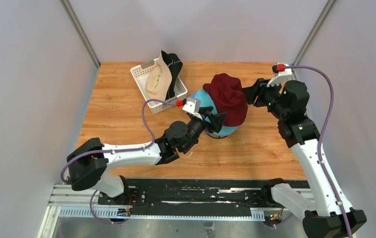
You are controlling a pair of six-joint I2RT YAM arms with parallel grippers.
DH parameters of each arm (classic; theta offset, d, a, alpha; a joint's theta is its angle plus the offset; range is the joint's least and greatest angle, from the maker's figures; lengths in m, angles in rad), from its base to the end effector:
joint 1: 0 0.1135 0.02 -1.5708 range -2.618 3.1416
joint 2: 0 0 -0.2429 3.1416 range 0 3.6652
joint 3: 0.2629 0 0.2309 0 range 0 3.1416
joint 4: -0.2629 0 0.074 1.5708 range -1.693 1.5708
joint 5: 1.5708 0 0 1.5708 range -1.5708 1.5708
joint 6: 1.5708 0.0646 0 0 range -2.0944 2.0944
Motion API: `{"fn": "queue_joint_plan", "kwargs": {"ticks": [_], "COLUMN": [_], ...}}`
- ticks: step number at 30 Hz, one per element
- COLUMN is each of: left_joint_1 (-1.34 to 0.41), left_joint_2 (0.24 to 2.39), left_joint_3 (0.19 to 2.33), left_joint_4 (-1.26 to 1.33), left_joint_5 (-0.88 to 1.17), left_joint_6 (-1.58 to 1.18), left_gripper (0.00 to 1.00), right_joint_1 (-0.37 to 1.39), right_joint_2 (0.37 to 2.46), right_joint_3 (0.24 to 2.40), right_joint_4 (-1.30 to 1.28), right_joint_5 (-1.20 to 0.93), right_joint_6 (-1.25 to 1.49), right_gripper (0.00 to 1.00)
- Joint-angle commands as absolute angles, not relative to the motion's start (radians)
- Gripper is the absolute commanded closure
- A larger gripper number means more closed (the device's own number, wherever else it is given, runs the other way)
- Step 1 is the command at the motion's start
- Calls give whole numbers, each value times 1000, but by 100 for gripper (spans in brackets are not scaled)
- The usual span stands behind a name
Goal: Stack the hats
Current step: Stack the hat on the hat.
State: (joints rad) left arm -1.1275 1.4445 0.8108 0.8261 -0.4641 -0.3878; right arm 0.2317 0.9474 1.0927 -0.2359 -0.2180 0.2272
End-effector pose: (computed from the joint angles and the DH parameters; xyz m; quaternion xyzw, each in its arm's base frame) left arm 0.1694 -0.2893 0.2960 0.0582 0.6412 -0.4099 0.6461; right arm 0.2174 0.0656 0.3900 -0.0750 0.7339 0.2307 0.6345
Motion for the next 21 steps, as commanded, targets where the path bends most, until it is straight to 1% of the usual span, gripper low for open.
{"fn": "queue_joint_plan", "kwargs": {"ticks": [1,3,4,9,10,13,21], "left_joint_1": [-1098,-1090,-1086,-1083,-1083,-1083,-1083], "left_joint_2": [1477,1486,1492,1487,1481,1462,1452], "left_joint_3": [850,863,869,884,890,925,1092], "left_joint_4": [823,814,807,800,791,744,513], "left_joint_5": [-446,-443,-437,-429,-429,-412,-385], "left_joint_6": [-363,-359,-358,-332,-325,-306,-273], "left_gripper": [32,35,40,75,79,81,81], "right_joint_1": [252,253,252,252,253,253,254], "right_joint_2": [937,936,936,934,934,932,985], "right_joint_3": [1078,1076,1075,1075,1075,1071,1072], "right_joint_4": [-209,-209,-207,-204,-203,-192,-188], "right_joint_5": [-226,-226,-225,-234,-237,-251,-274], "right_joint_6": [221,220,220,220,221,222,225], "right_gripper": [54,54,54,54,54,54,55]}}
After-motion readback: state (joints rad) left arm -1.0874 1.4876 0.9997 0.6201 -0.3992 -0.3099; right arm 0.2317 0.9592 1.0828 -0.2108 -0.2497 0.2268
